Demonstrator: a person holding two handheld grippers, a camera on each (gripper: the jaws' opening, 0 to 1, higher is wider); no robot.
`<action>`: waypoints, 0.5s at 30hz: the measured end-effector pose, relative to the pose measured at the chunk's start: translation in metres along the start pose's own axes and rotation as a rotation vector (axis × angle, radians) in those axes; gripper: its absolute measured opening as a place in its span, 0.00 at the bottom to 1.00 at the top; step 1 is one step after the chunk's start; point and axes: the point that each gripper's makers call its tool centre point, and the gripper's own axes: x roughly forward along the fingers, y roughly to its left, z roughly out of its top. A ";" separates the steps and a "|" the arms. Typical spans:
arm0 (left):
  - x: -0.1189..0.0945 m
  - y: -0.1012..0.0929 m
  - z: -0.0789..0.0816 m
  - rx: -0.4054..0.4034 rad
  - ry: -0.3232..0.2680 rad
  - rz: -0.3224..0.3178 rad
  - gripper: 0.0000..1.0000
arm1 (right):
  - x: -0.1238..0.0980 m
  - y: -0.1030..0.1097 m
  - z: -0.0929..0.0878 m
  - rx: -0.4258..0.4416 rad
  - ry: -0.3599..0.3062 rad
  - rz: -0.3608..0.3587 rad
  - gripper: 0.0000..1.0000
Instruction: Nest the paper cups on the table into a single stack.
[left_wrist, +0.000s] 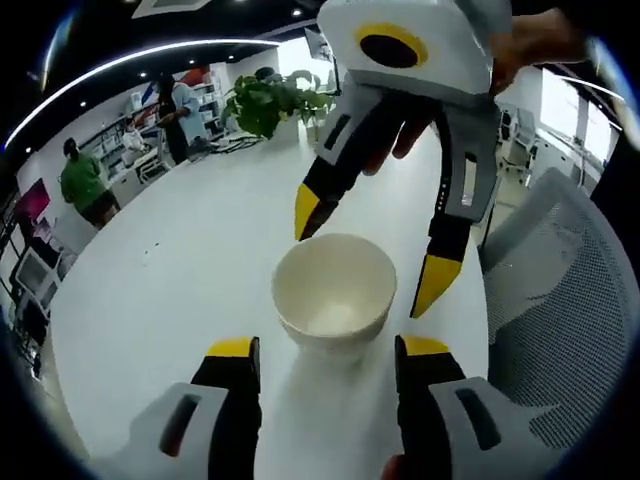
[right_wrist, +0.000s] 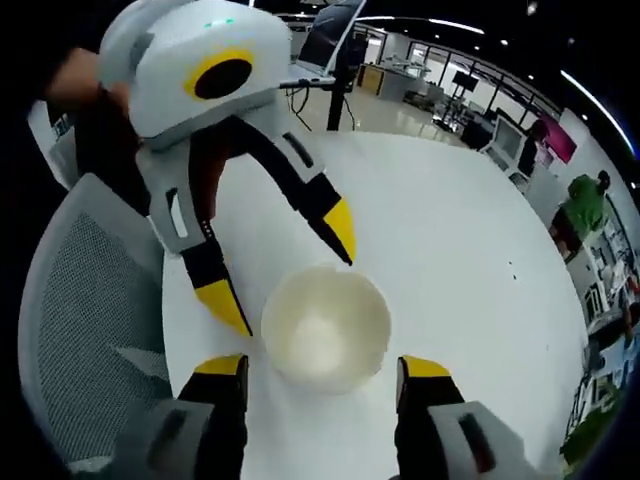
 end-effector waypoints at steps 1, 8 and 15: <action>0.001 -0.001 0.000 0.002 0.002 -0.002 0.49 | 0.000 0.000 0.000 -0.003 -0.001 0.000 0.54; 0.010 0.005 -0.003 0.033 0.023 -0.005 0.41 | 0.001 -0.003 0.014 0.017 -0.022 0.014 0.45; 0.007 0.025 -0.001 0.012 0.015 0.006 0.41 | 0.008 -0.021 0.024 0.008 -0.040 0.017 0.44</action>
